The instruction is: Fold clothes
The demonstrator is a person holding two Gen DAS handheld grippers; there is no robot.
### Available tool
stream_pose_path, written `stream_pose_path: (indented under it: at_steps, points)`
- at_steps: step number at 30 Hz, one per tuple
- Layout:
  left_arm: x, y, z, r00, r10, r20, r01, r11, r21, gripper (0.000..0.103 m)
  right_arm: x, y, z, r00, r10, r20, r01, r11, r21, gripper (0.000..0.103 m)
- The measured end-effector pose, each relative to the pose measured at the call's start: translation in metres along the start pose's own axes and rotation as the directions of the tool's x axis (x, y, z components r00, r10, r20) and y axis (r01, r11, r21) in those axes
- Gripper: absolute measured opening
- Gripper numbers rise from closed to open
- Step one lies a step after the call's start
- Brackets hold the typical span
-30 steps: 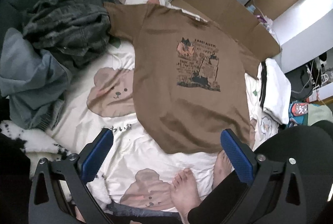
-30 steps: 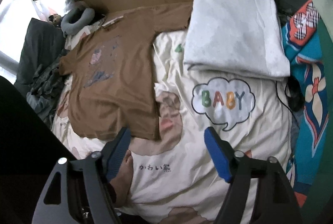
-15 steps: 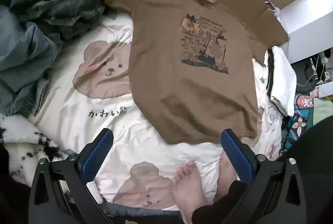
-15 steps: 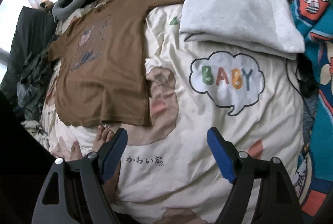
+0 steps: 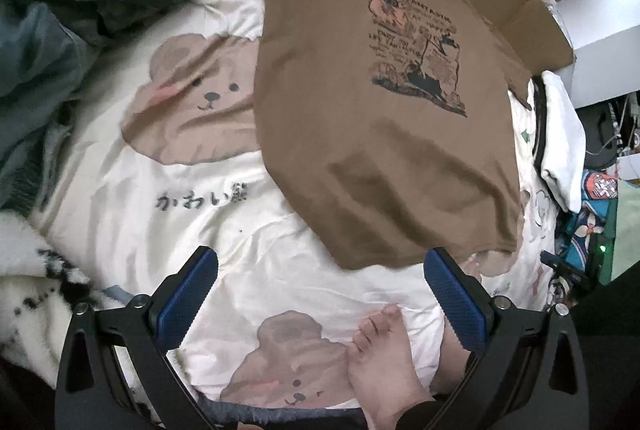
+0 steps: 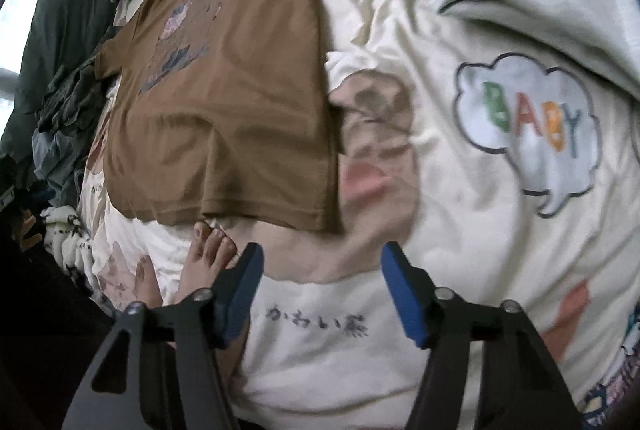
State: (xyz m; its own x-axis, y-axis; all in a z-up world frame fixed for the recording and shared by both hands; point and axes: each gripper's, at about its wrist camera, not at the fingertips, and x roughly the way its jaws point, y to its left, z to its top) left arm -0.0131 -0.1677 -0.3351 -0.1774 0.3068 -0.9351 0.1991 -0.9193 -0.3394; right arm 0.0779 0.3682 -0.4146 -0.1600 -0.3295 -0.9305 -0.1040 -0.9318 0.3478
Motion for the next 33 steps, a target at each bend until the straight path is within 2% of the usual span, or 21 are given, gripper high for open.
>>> stream_pose_path:
  at_steps: [4, 7, 10, 22, 26, 30, 33]
  points:
    - [0.013, 0.005, 0.001, 1.0, 0.001, -0.022, -0.001, 1.0, -0.012, 0.102, 0.022, 0.003, 0.01, 1.0, 0.013, -0.027, -0.012, 1.0, 0.014, 0.052]
    - [0.022, 0.011, 0.0, 1.0, -0.003, -0.027, 0.002, 1.0, -0.028, 0.102, 0.037, 0.002, 0.016, 0.998, 0.026, -0.054, -0.024, 0.999, 0.036, 0.04]
    - [0.029, 0.014, 0.0, 0.999, -0.011, -0.035, 0.01, 1.0, -0.027, 0.102, 0.052, 0.001, 0.02, 0.996, 0.038, -0.086, -0.034, 0.998, 0.051, 0.033]
    - [0.052, 0.023, -0.007, 0.998, -0.041, -0.051, 0.039, 0.998, -0.043, 0.102, 0.078, -0.01, 0.024, 0.989, 0.055, -0.137, -0.04, 0.993, 0.113, 0.032]
    - [0.054, 0.025, -0.007, 0.998, -0.055, -0.039, 0.052, 0.997, -0.057, 0.102, 0.082, -0.015, 0.027, 0.987, 0.084, -0.139, -0.064, 0.987, 0.147, 0.029]
    - [0.055, 0.025, -0.008, 0.999, -0.037, -0.03, 0.035, 0.998, -0.048, 0.102, 0.089, -0.023, 0.03, 0.981, 0.118, -0.155, -0.086, 0.976, 0.2, 0.023]
    - [0.063, 0.029, -0.01, 0.998, -0.037, -0.045, 0.033, 0.997, -0.075, 0.102, 0.091, -0.025, 0.031, 0.976, 0.14, -0.167, -0.101, 0.969, 0.226, 0.022]
